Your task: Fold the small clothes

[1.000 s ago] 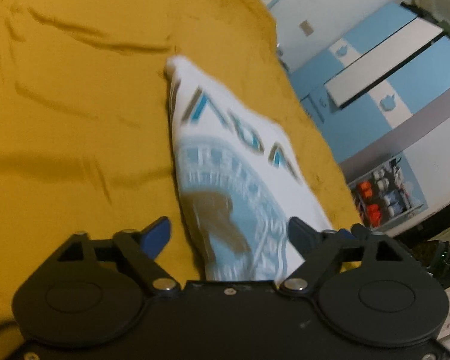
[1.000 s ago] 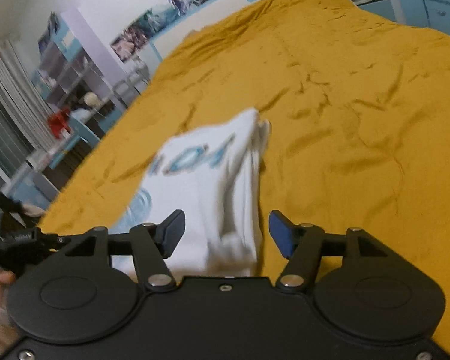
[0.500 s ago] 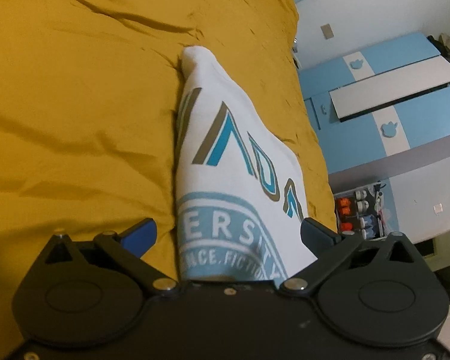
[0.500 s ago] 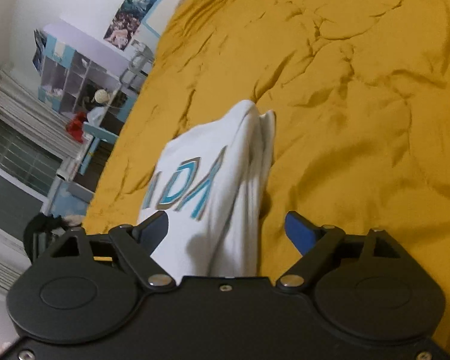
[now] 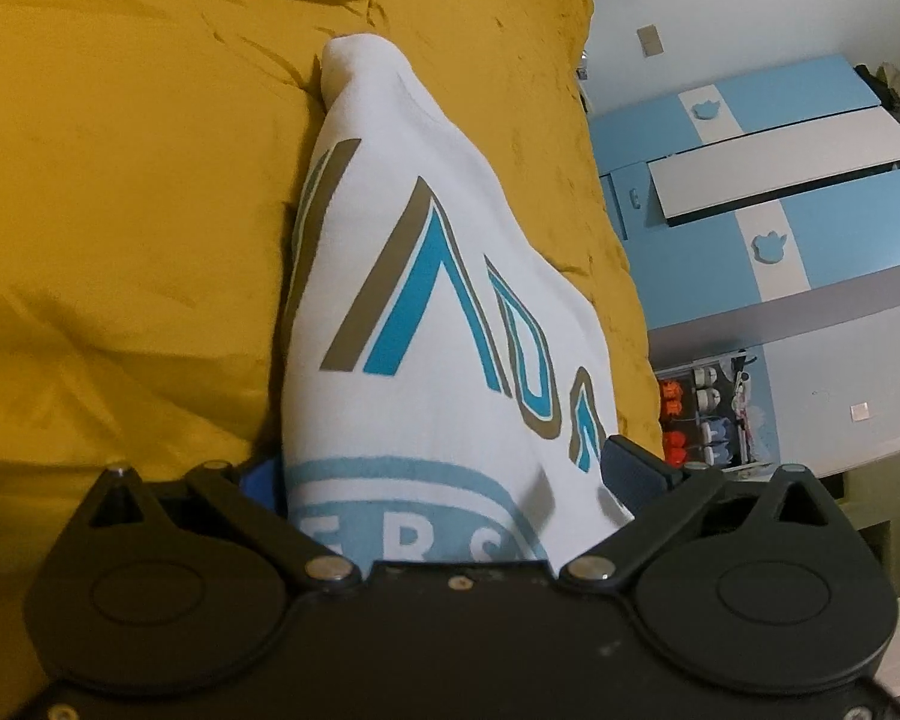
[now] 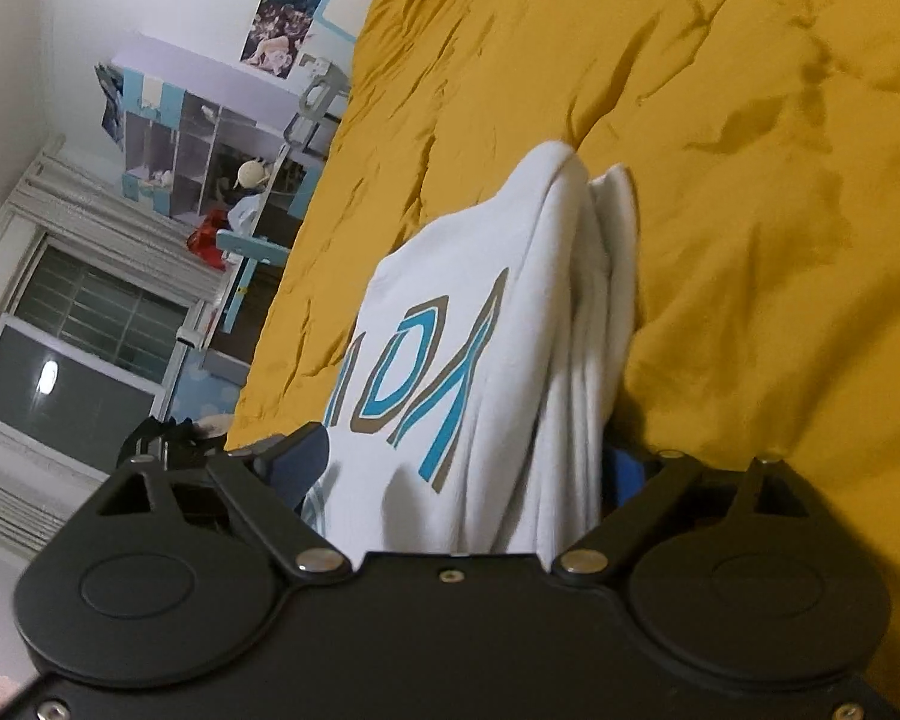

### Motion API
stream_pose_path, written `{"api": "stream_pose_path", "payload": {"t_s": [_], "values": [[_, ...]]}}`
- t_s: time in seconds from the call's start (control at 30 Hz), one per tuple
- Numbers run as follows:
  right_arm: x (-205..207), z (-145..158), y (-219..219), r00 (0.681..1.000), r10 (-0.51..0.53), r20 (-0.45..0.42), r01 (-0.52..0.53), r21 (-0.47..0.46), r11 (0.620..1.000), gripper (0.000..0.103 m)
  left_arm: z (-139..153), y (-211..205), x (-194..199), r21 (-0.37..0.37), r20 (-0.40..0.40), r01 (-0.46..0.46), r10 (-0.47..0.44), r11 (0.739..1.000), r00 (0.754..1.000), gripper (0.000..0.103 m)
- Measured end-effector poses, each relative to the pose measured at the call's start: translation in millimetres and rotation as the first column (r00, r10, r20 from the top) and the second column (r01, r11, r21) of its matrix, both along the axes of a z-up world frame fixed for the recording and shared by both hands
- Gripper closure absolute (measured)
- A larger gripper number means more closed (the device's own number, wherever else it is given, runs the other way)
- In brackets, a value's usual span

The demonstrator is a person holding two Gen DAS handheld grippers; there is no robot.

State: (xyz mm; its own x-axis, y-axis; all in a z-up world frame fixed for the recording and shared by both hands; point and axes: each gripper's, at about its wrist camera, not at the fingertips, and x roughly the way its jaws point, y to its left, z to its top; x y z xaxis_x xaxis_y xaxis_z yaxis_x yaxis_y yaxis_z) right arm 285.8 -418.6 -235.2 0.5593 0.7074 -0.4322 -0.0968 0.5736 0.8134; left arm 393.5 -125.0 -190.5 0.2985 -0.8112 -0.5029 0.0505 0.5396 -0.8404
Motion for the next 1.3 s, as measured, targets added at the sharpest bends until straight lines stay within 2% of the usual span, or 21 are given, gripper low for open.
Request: {"api": "stream_pose_path", "payload": {"t_s": [0.07,0.1,0.13,0.17,0.23,0.37,0.43,0.7,1.0,1.17,1.3], "values": [[1.1,0.4,-0.4,1.000,-0.010,0.006,0.010,0.000,1.000,0.012,0.8,-4.5,1.6,0.036,0.007,-0.001,0.000,0.999,1.000,0.006],[1.1,1.2,0.9,1.000,-0.015,0.011,0.015,-0.011,1.000,0.016,1.4,-6.0,1.5,0.060,0.009,-0.002,0.002,0.998,1.000,0.015],[0.5,2.5,3.3,1.000,-0.024,0.010,0.025,-0.045,0.999,0.032,1.6,-6.7,0.6,0.083,0.011,-0.006,0.006,0.996,1.000,0.030],[1.1,2.9,5.0,1.000,-0.028,-0.001,0.028,-0.085,0.996,0.050,1.5,-6.9,0.2,0.095,0.009,-0.007,0.006,0.995,1.000,0.037],[-0.7,2.9,3.9,1.000,-0.031,0.004,0.031,-0.106,0.994,0.055,0.4,-6.6,0.1,0.090,-0.003,-0.009,0.009,0.996,1.000,0.052],[-3.9,9.9,2.9,0.999,-0.050,0.021,0.053,-0.120,0.991,0.070,5.7,-5.3,-2.0,0.083,-0.012,-0.029,0.030,0.996,0.999,0.066],[-6.7,18.8,6.7,0.997,-0.059,0.040,0.064,-0.146,0.987,0.073,13.6,-5.5,-5.5,0.096,0.014,-0.031,0.030,0.995,0.999,0.072],[-8.7,68.4,27.5,0.992,-0.039,0.122,0.059,-0.163,0.985,0.076,65.9,9.7,-13.5,0.127,0.100,-0.015,0.002,0.992,0.995,0.077],[11.9,115.7,93.1,0.975,0.034,0.221,-0.007,-0.120,0.993,0.076,137.7,87.3,-28.9,0.190,0.234,-0.103,0.056,0.976,0.970,0.077],[35.6,118.7,134.0,0.971,0.059,0.233,-0.036,-0.101,0.994,0.076,148.4,132.4,-22.8,0.238,0.265,-0.148,0.082,0.960,0.961,0.076],[60.5,109.5,161.1,0.969,0.079,0.233,-0.054,-0.113,0.992,0.076,137.5,160.7,-7.8,0.262,0.271,-0.161,0.088,0.951,0.959,0.076]]}}
